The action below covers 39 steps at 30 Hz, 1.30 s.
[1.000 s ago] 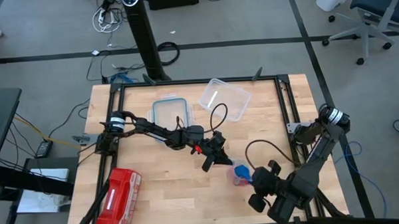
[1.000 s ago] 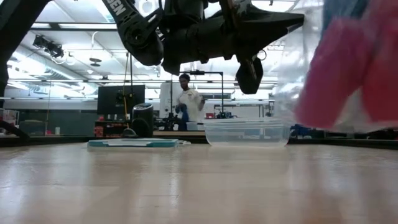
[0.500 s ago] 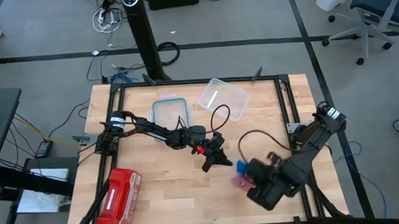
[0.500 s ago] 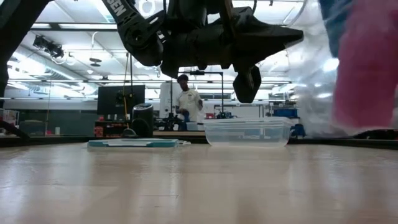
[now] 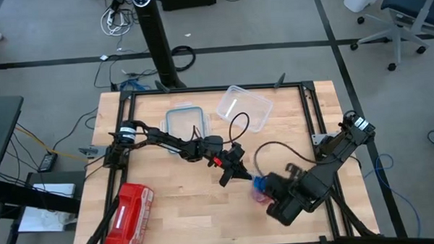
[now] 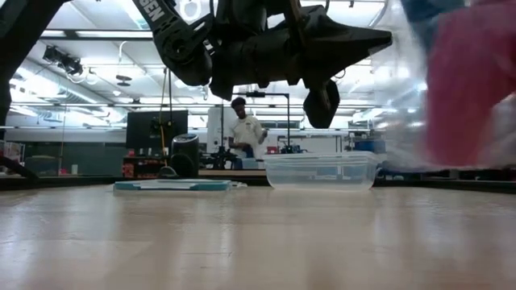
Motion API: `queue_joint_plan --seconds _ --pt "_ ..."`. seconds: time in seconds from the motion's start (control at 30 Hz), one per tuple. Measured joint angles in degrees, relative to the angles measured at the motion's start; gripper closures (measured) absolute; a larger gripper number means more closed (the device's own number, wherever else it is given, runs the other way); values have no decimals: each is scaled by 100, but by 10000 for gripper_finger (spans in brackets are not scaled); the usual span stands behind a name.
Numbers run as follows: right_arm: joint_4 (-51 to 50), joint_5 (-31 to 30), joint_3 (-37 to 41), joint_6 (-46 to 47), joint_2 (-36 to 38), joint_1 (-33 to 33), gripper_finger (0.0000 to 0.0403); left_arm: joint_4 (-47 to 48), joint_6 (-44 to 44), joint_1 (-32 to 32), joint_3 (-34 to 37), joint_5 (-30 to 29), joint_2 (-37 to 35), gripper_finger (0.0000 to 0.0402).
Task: Roll bandage
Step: Put the blue bandage into the transparent zip bag
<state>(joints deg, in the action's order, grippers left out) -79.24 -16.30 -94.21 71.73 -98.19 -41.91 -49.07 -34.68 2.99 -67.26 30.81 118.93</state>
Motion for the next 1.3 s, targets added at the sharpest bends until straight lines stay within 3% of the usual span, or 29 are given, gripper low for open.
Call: queue_joint_plan --seconds 0.07,0.13,0.17,0.23,0.27,0.33,0.4,0.47,0.53,0.57,0.63,0.7,0.73,0.8,0.87,0.93,0.97,1.03,1.1,1.17,1.3 --pt "521 332 -23 -400 9 11 391 -15 -6 1 0 58 0 401" --pt "331 -19 -32 -275 -5 12 391 -60 -6 -3 0 58 0 401" --pt "56 99 -1 -42 1 27 391 -84 -9 -1 0 74 0 401" --pt "741 473 -36 -531 -10 38 391 -81 -24 1 0 90 0 401" --pt "755 267 -54 -566 -31 37 391 -83 -21 1 0 87 0 401" --pt "55 229 7 -130 -29 70 392 -87 -28 -1 0 94 0 401" --pt "759 510 -47 -540 -37 62 392 -76 -27 4 0 96 0 401" --pt "161 115 -12 -127 -32 69 392 -88 -36 -1 0 94 0 401" --pt "340 574 -5 -288 -10 78 392 -84 -42 3 0 113 0 401" --pt "566 597 -50 -366 -10 79 392 -82 -43 1 0 110 0 401" --pt "-1 327 -6 -1 13 101 392 -90 -45 1 -1 110 0 401" --pt "549 778 -25 -444 35 100 392 -94 -47 5 0 126 0 401" --pt "718 715 -60 -512 30 93 392 -106 -47 1 0 120 0 401" --pt "-76 519 -6 -110 47 150 392 -138 -49 -18 -2 91 0 401" --pt "670 989 -21 -643 78 148 392 -211 -118 -21 -2 96 2 401" --pt "509 541 -70 -620 93 222 392 -266 -138 -42 -2 59 -1 401" --pt "240 576 -43 -536 115 238 392 -287 -145 -63 -2 67 -2 401" --pt "699 1010 -80 -908 119 266 392 -343 -170 -67 -2 87 0 401" --pt "269 717 -60 -673 119 349 392 -394 -170 -83 -2 84 0 401" --pt "525 1163 -47 -950 126 388 392 -409 -179 -89 -2 132 0 401" --pt "504 882 -118 -1174 132 488 392 -395 -172 -116 -2 140 0 401"
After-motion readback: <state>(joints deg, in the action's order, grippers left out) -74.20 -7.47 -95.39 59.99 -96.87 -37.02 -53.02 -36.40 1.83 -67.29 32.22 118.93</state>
